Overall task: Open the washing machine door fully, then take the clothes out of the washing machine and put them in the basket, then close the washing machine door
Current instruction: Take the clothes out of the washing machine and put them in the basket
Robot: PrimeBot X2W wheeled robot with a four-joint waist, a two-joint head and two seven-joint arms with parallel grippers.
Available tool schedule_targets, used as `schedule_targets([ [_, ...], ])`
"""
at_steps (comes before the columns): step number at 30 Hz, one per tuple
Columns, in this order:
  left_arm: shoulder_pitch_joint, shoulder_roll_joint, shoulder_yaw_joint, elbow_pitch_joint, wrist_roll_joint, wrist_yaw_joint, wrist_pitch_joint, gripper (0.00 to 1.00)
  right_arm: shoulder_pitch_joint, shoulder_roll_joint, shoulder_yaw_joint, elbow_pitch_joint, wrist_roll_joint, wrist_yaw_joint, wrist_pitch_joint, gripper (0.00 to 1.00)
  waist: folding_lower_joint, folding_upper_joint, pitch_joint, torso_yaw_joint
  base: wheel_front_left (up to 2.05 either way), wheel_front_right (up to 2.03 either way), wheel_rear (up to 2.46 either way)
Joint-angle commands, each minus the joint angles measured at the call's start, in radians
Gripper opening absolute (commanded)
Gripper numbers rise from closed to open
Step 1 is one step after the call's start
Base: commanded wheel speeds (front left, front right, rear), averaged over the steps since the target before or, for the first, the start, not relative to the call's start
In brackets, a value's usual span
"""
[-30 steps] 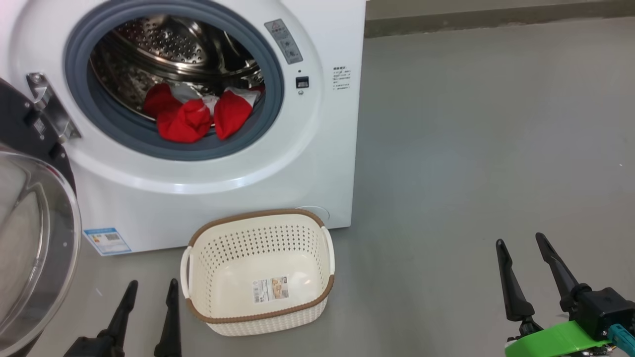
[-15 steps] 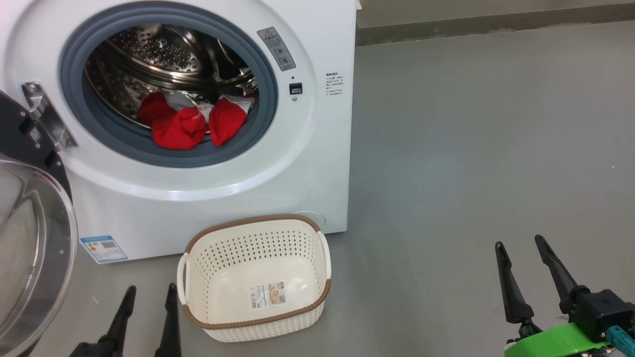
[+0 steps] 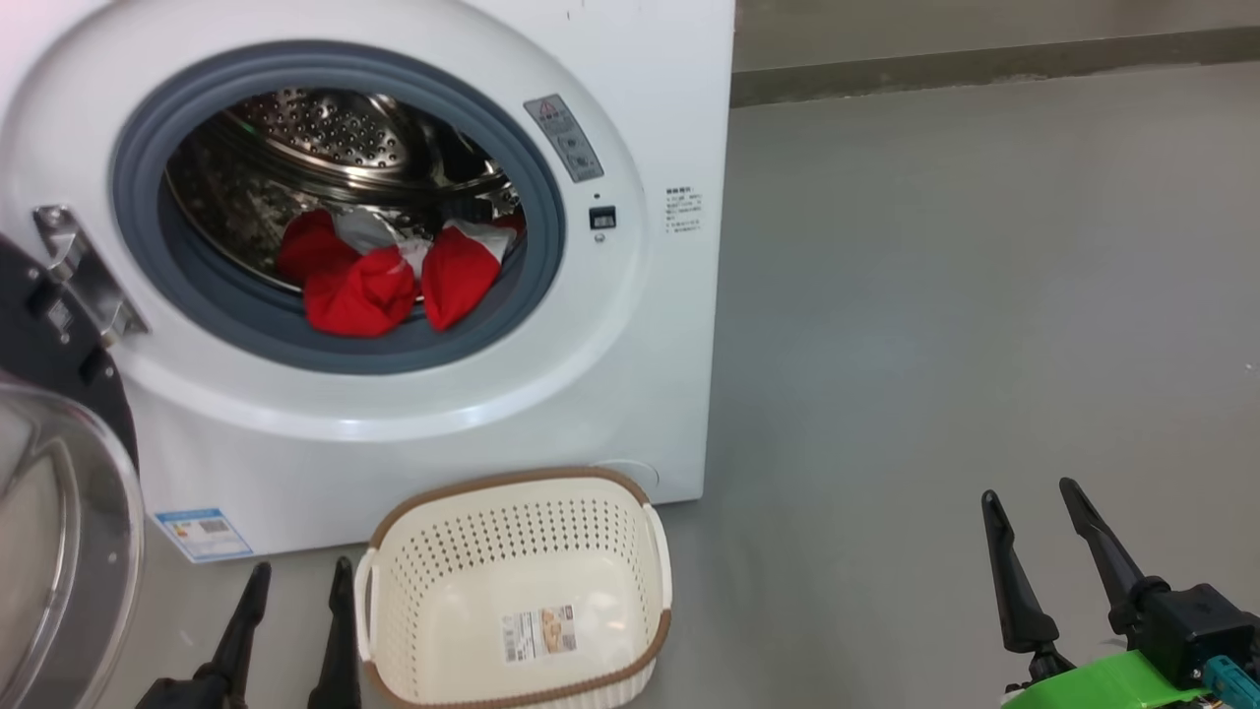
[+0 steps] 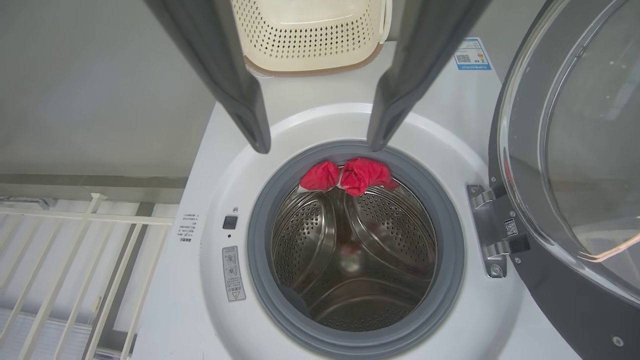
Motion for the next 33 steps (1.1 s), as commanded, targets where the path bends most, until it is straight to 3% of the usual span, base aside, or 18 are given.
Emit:
schedule_targets([
  [1,-0.028,0.013,0.031,-0.037,-0.007,-0.004,-0.011,1.00,-0.023,-0.011,0.026,-0.023,0.008,0.005,-0.006,1.00,0.0000,0.0000,0.002,0.002,1.88,-1.88,0.00],
  [11,-0.030,0.000,0.026,-0.060,-0.018,-0.006,-0.012,1.00,-0.023,-0.011,0.033,-0.019,0.010,0.005,-0.006,1.00,0.0000,0.0000,0.008,0.012,1.12,-1.12,0.00],
  [33,-0.061,-0.011,0.020,-0.062,-0.022,0.000,-0.012,1.00,-0.030,-0.011,0.027,-0.029,0.020,0.005,-0.006,1.00,0.0000,0.0000,0.056,0.026,0.02,-0.02,0.00],
])
